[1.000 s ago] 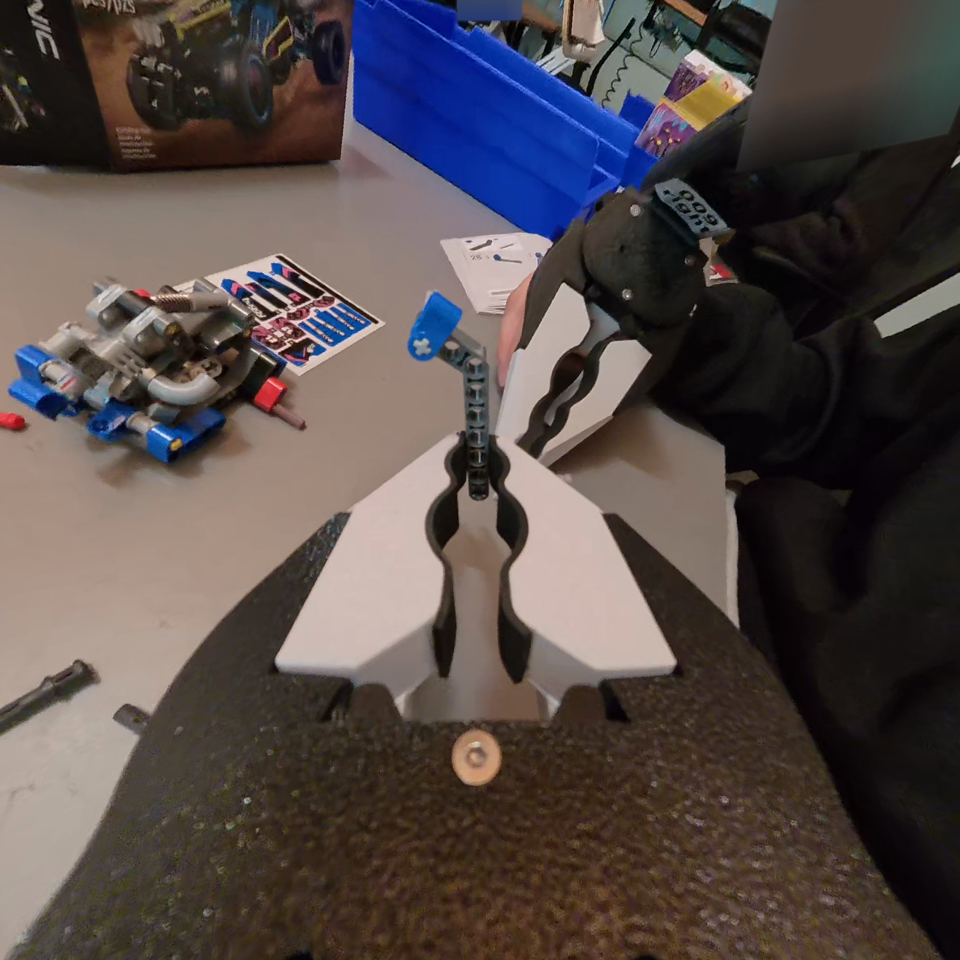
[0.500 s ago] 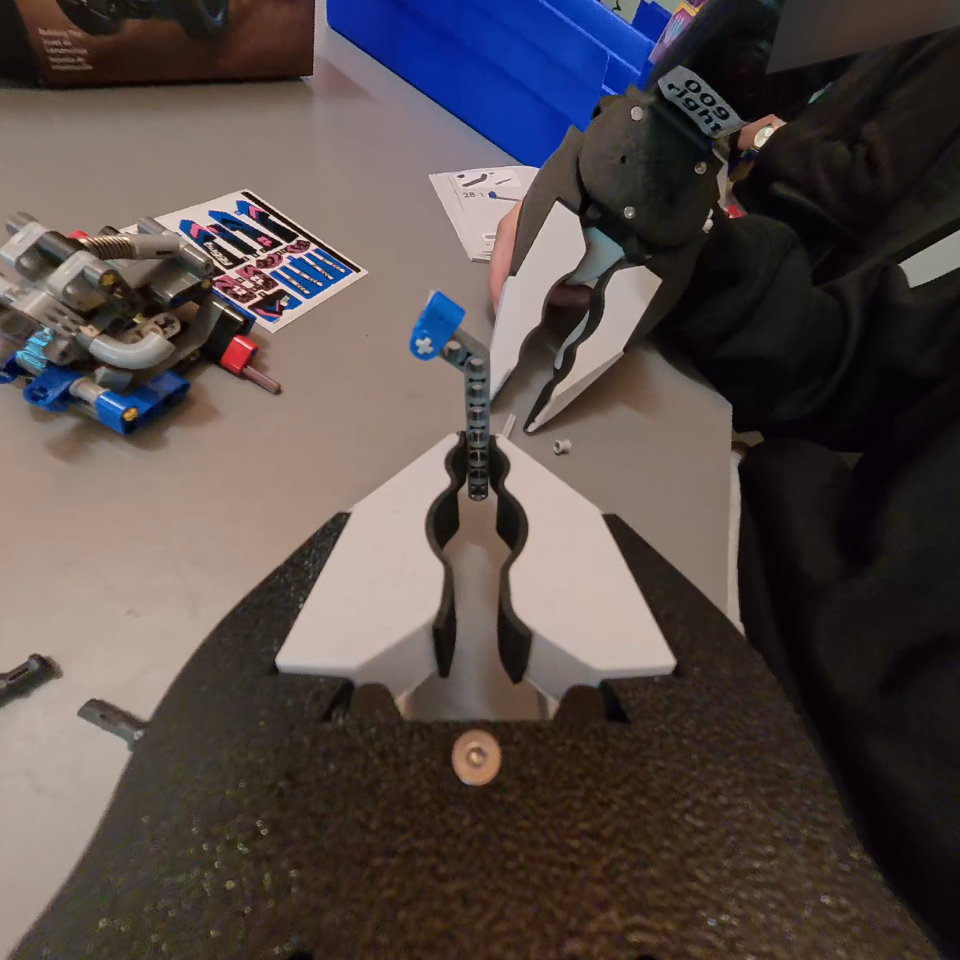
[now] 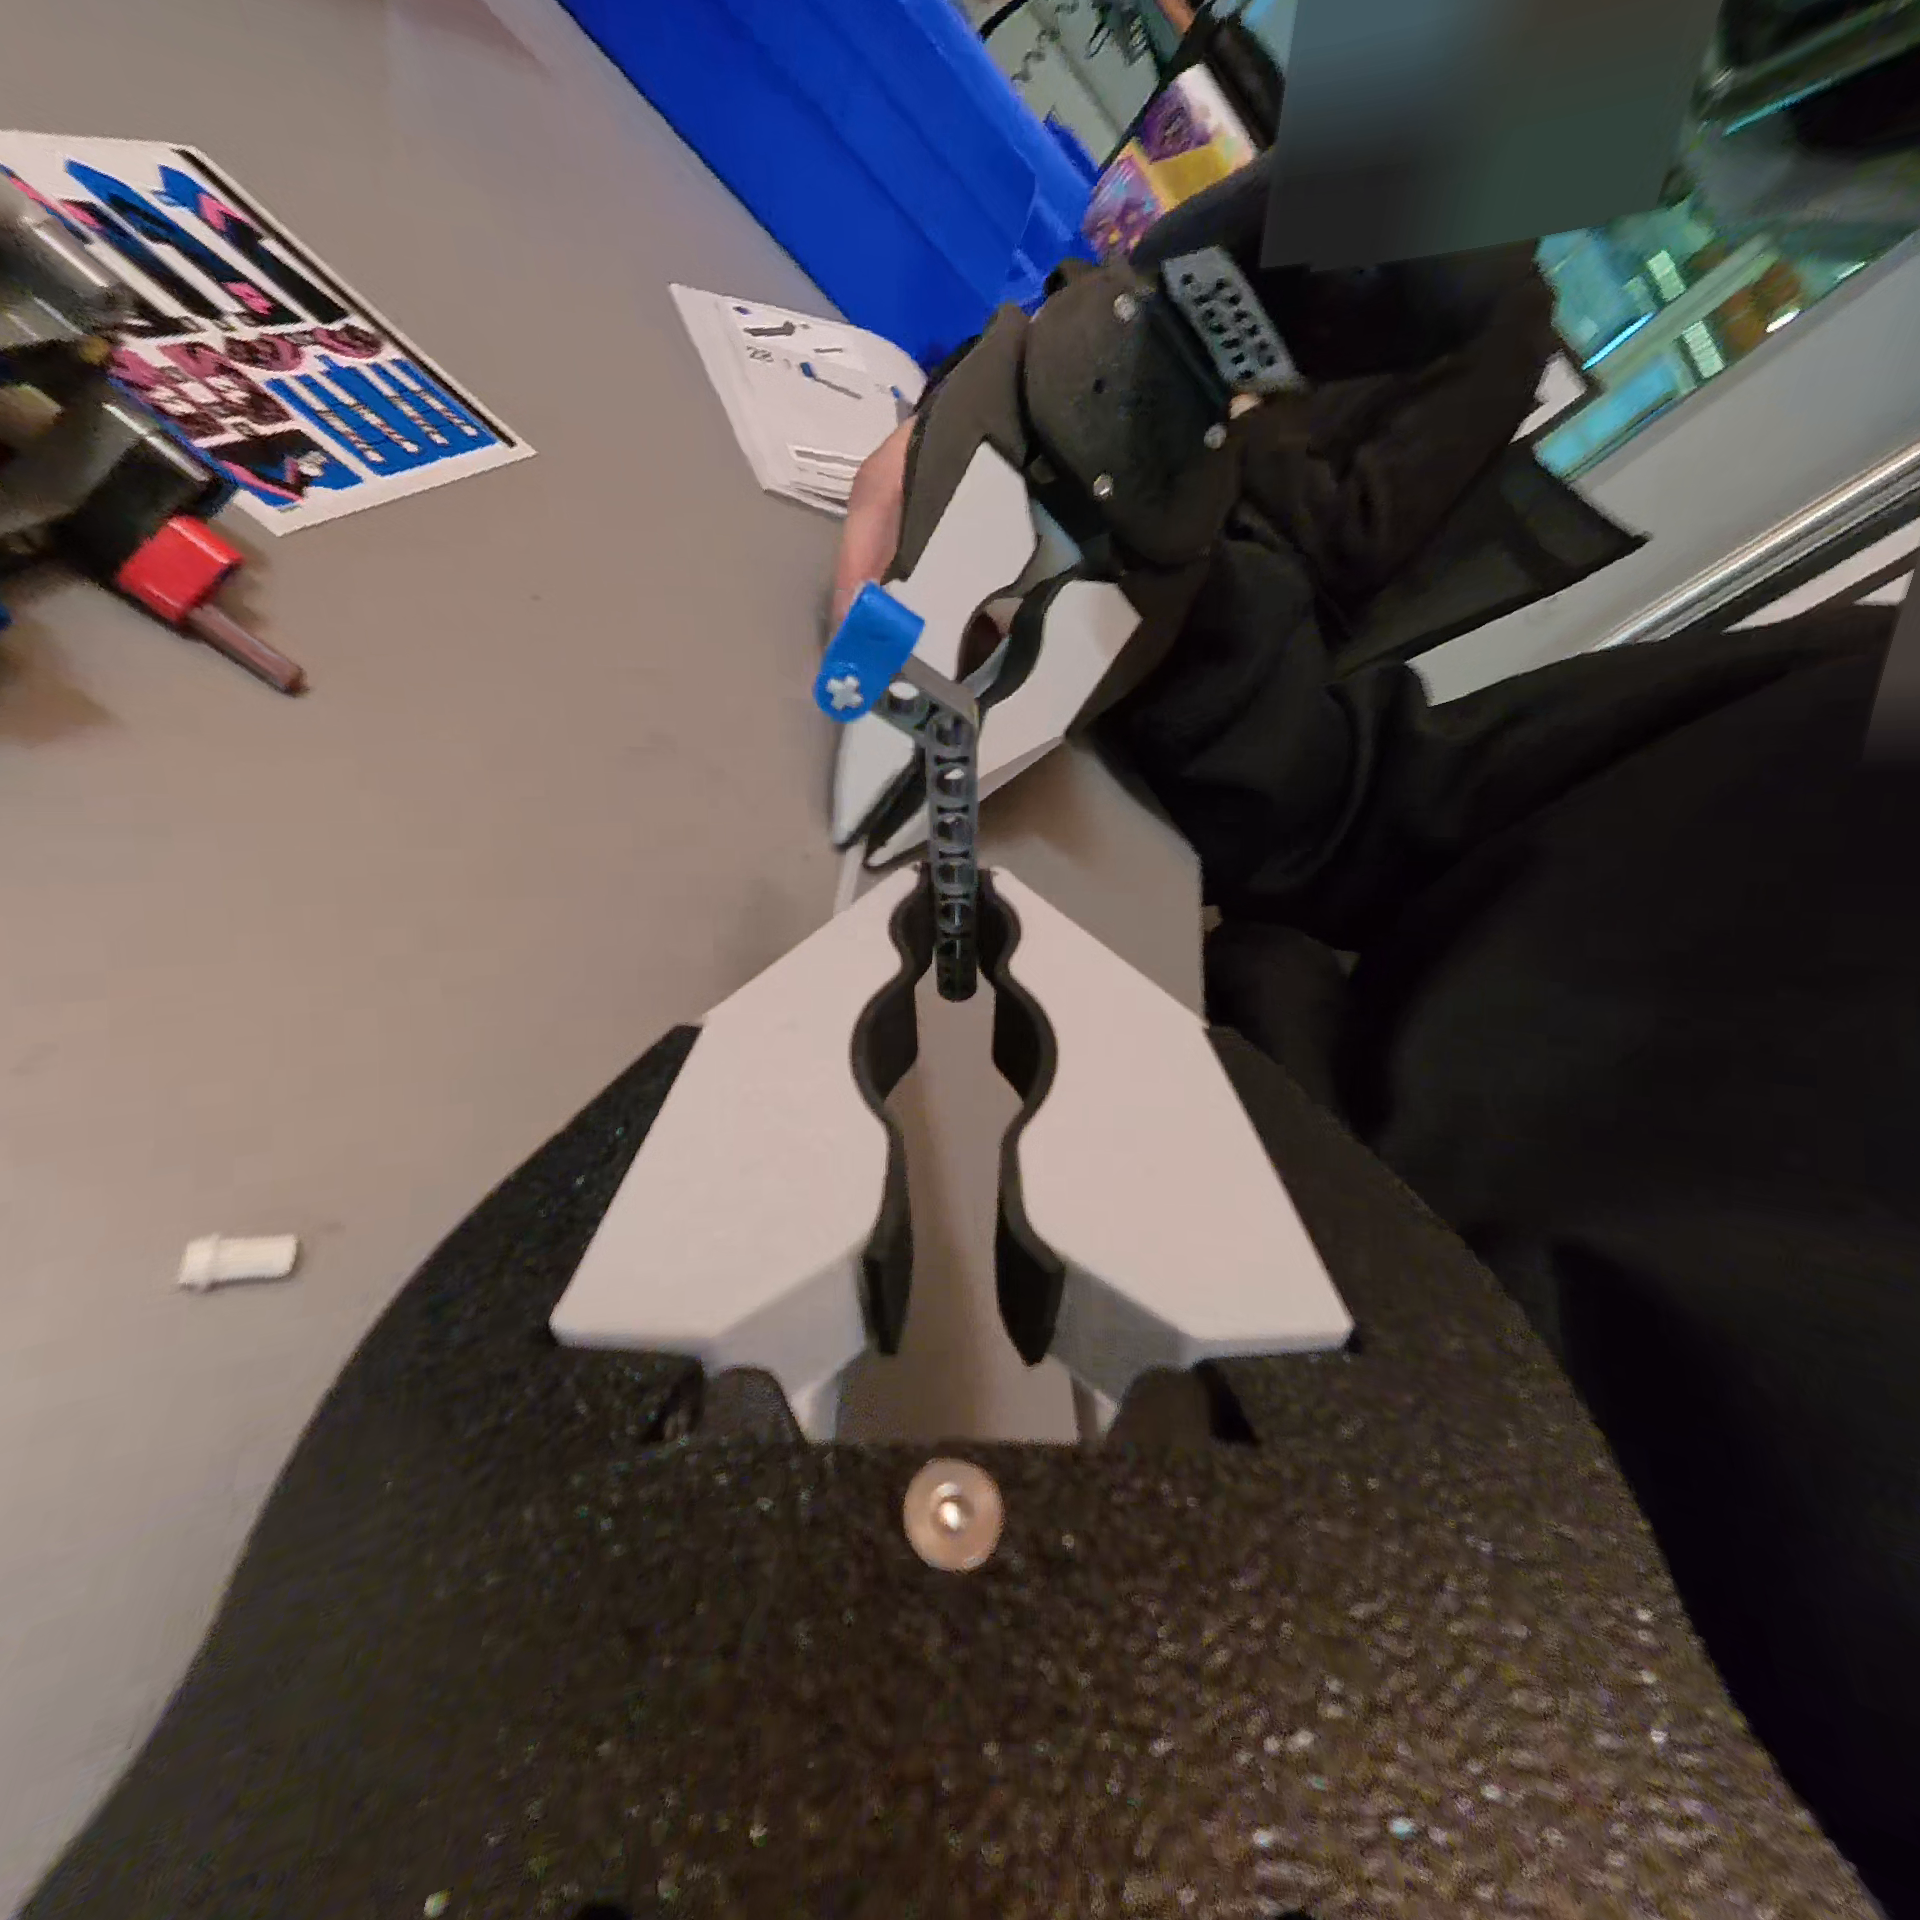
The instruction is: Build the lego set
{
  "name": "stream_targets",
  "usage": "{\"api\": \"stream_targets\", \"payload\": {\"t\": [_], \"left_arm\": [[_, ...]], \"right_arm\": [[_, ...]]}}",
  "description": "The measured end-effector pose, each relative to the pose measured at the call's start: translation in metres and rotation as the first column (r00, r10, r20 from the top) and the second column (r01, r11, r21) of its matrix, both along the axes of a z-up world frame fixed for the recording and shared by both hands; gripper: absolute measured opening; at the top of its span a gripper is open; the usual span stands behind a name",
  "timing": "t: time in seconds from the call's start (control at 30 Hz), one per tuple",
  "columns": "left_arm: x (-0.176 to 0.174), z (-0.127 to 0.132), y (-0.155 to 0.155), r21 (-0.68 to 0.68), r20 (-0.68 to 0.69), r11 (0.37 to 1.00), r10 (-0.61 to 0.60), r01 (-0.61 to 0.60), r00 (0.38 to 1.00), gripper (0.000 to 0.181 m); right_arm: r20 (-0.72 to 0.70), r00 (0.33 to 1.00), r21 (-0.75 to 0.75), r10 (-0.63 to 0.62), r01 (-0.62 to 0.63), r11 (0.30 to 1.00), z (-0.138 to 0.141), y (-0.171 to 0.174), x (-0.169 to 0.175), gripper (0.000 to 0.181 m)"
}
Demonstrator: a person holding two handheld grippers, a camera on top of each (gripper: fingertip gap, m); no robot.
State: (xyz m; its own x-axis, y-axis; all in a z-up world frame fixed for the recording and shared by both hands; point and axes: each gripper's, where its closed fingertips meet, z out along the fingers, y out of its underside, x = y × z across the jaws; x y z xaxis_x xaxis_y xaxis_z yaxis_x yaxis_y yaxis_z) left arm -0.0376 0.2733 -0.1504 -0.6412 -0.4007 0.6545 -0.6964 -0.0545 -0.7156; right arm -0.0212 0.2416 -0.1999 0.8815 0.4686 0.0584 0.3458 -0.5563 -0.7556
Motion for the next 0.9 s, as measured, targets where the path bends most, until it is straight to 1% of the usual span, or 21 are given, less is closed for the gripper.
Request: {"api": "stream_targets", "payload": {"t": [0.07, 0.1, 0.17, 0.2, 0.27, 0.3, 0.33, 0.37, 0.4, 0.43, 0.47, 0.5, 0.57, 0.6, 0.63, 0.73, 0.8, 0.9], "left_arm": [[-0.002, 0.007, -0.004, -0.087, -0.017, 0.996, -0.022, 0.02, 1.0, 0.004], [-0.001, 0.011, -0.005, -0.125, -0.018, 0.992, -0.025, 0.022, 1.0, 0.004], [0.001, 0.022, -0.005, -0.194, 0.016, 0.981, -0.016, 0.019, 1.0, 0.004], [0.002, 0.03, -0.006, -0.229, 0.053, 0.973, -0.003, 0.015, 0.999, 0.004], [0.008, 0.043, -0.005, -0.283, 0.115, 0.959, 0.051, -0.016, 0.992, 0.004], [0.01, 0.049, -0.005, -0.298, 0.149, 0.954, 0.071, -0.024, 0.986, 0.004], [0.013, 0.054, -0.005, -0.307, 0.19, 0.951, 0.101, -0.038, 0.977, 0.004], [0.016, 0.058, -0.006, -0.309, 0.227, 0.949, 0.131, -0.056, 0.965, 0.004], [0.018, 0.06, -0.006, -0.304, 0.255, 0.95, 0.151, -0.069, 0.955, 0.004], [0.019, 0.061, -0.007, -0.292, 0.276, 0.953, 0.164, -0.08, 0.947, 0.004], [0.021, 0.061, -0.008, -0.277, 0.296, 0.956, 0.18, -0.096, 0.938, 0.004], [0.023, 0.062, -0.007, -0.262, 0.321, 0.958, 0.198, -0.114, 0.926, 0.004], [0.023, 0.064, -0.008, -0.245, 0.36, 0.962, 0.209, -0.125, 0.909, 0.004], [0.023, 0.064, -0.009, -0.239, 0.367, 0.963, 0.209, -0.125, 0.907, 0.004], [0.025, 0.064, -0.009, -0.234, 0.369, 0.963, 0.215, -0.133, 0.904, 0.004], [0.03, 0.058, -0.007, -0.197, 0.378, 0.964, 0.243, -0.179, 0.893, 0.004], [0.031, 0.056, -0.007, -0.178, 0.384, 0.965, 0.248, -0.192, 0.89, 0.004], [0.031, 0.057, -0.008, -0.158, 0.4, 0.967, 0.249, -0.201, 0.882, 0.004]], "right_arm": [[0.012, 1.0, 0.006, 0.0, 0.0, 1.0, 0.0, 0.002, 0.001, 0.002], [0.02, 1.0, 0.013, -0.012, 0.012, 1.0, 0.001, 0.003, 0.003, 0.006], [0.046, 0.997, 0.047, -0.056, 0.054, 0.997, 0.004, 0.007, 0.011, 0.036], [0.035, 0.997, 0.067, -0.075, 0.073, 0.995, 0.008, 0.008, 0.012, 0.041], [-0.059, 0.995, 0.133, -0.084, 0.091, 0.987, 0.03, 0.014, 0.004, 0.044], [-0.119, 0.988, 0.189, -0.094, 0.115, 0.975, 0.046, 0.02, 0.0, 0.037], [-0.19, 0.974, 0.246, -0.121, 0.167, 0.955, 0.062, 0.027, 0.0, 0.029], [-0.28, 0.952, 0.292, -0.123, 0.206, 0.934, 0.077, 0.034, -0.004, 0.029], [-0.367, 0.926, 0.325, -0.087, 0.215, 0.921, 0.088, 0.037, -0.011, 0.029], [-0.431, 0.9, 0.338, -0.066, 0.229, 0.913, 0.095, 0.04, -0.015, 0.026], [-0.465, 0.883, 0.339, -0.064, 0.244, 0.909, 0.097, 0.041, -0.016, 0.027], [-0.476, 0.877, 0.346, -0.065, 0.255, 0.903, 0.098, 0.042, -0.014, 0.023], [-0.475, 0.876, 0.375, -0.088, 0.291, 0.88, 0.101, 0.043, -0.007, 0.008], [-0.475, 0.876, 0.385, -0.078, 0.287, 0.877, 0.103, 0.042, -0.007, 0.006], [-0.475, 0.877, 0.389, -0.072, 0.283, 0.877, 0.103, 0.042, -0.008, 0.006], [-0.446, 0.887, 0.389, -0.122, 0.315, 0.865, 0.098, 0.046, -0.003, 0.006], [-0.467, 0.875, 0.373, -0.127, 0.326, 0.869, 0.094, 0.049, -0.005, 0.01], [-0.479, 0.868, 0.378, -0.131, 0.338, 0.862, 0.094, 0.05, -0.003, 0.007]]}}
